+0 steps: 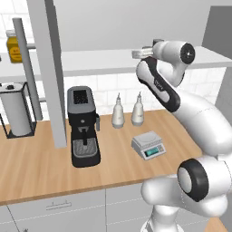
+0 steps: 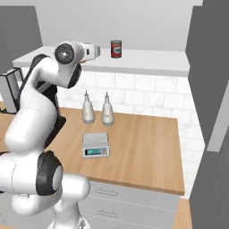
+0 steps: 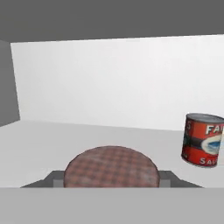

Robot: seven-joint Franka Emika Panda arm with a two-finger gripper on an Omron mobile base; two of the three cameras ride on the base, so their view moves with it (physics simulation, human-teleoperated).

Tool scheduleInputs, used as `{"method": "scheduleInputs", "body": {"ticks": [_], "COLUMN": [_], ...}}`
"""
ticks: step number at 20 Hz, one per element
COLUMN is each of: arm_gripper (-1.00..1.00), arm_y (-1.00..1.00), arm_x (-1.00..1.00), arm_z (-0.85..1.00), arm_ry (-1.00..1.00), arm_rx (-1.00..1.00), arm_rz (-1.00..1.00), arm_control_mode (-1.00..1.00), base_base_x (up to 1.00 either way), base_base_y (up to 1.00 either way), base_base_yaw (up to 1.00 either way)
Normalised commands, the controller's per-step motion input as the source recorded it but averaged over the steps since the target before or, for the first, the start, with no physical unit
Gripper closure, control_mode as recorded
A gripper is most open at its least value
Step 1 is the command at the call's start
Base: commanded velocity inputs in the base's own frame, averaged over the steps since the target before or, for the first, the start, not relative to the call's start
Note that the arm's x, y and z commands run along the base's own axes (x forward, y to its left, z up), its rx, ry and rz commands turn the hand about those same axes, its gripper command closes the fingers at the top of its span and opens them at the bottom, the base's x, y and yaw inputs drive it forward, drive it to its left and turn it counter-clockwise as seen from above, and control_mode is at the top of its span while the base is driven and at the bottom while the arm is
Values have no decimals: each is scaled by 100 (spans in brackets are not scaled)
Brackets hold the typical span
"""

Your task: Pick the jam and place it on the digital scale for weighing, and close the cabinet.

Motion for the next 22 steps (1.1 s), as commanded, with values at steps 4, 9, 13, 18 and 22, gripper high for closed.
{"method": "scheduleInputs", "body": {"ticks": [4,9,13,18,22], "arm_gripper": [100,100,100,100,100], "arm_y": [-41,-43,-35,-19,-7], "arm_x": [-100,-100,-73,-19,14], "arm_z": [0,-32,-83,-92,-97], "arm_ry": [0,3,1,6,1], "arm_rx": [0,-1,-4,-1,0], "arm_rz": [27,26,36,36,36], "arm_control_mode": [-100,-100,-100,-100,-100], "base_base_x": [0,0,0,0,0], "base_base_y": [0,0,0,0,0], "base_base_yaw": [0,0,0,0,0]}}
